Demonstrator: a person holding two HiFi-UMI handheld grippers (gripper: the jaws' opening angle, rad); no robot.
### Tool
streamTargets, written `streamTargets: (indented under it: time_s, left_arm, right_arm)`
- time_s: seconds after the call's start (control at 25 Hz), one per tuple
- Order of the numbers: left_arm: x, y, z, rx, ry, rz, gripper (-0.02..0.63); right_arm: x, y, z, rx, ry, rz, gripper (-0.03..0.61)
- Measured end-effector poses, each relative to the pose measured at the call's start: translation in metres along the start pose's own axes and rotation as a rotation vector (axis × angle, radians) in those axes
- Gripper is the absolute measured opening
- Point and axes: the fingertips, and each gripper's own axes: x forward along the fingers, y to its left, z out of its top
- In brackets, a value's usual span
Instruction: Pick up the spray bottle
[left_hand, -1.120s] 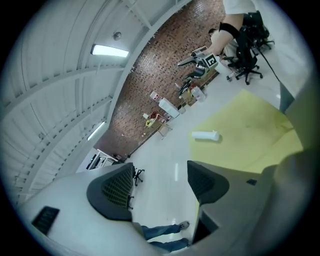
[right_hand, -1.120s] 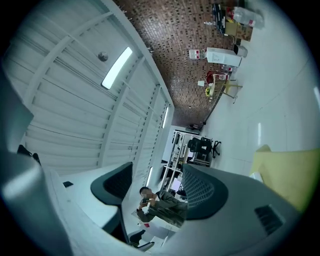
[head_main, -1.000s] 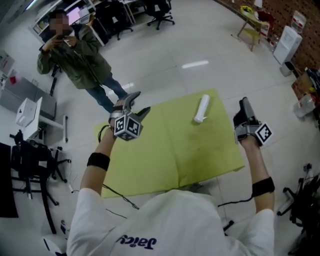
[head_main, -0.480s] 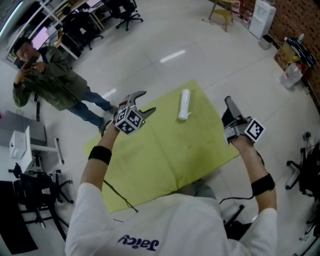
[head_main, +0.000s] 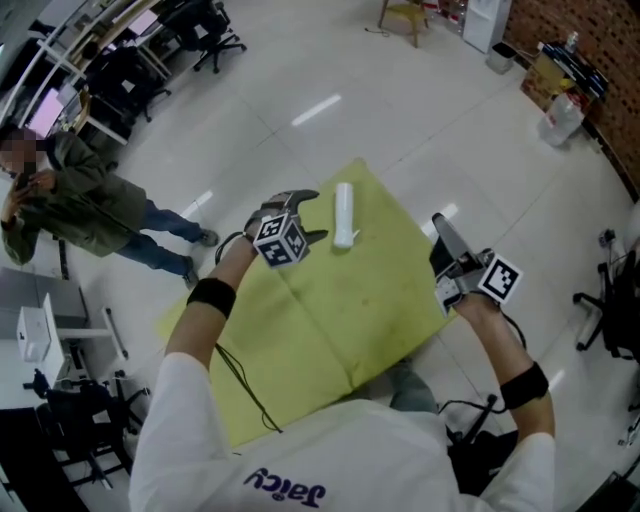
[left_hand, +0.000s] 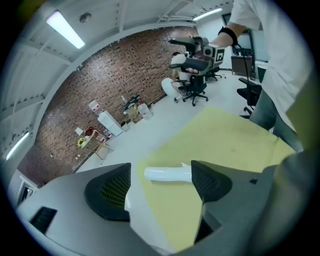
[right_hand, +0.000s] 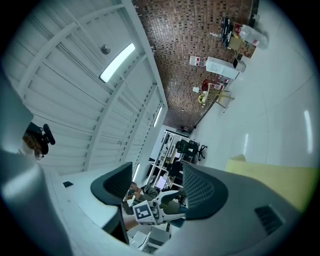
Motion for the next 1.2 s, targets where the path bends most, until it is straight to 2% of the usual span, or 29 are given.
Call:
streamTargets:
  time_s: [0.48,0.68,0.8,0.92,1.0,1.08,1.2]
  left_arm:
    - [0.09,-0.027,-0.024,0.354,0.197,-0.181,0.391]
    - [0.116,-0.034,-0.04,0.587,0.259,-0.223,0.391]
    - [0.137,-0.037,-0.051,0.73,0.27,-0.214,0.392]
    - [0.161,-0.036,-0.048,0.821,0.256,-0.201,0.391]
    - [0.177,-0.036,-0.052,0.931,0.269,-0.201,0.391]
    - [0.186,-0.038,-0.06,1.039,0.294,-0.228,0.391]
    - [0.192,-0.043,-0.07,1.137,0.322,-0.276,0.391]
  right_arm:
    - [-0.033,-0.027,0.005,0.006,0.002,-0.036,0.325]
    - [-0.039,-0.042,0.005,0.008,0.005,-0.055,0.325]
    - [-0.04,-0.046,-0.001,0.008,0.024,-0.066,0.325]
    - [-0.043,-0.056,0.002,0.006,0.038,-0.077,0.325]
    - [-0.047,-0.061,0.004,0.009,0.043,-0.086,0.325]
    - [-0.051,-0.065,0.006,0.005,0.05,-0.096,0.325]
    - [-0.058,-0.069,0.007,-0.005,0.062,-0.114,0.325]
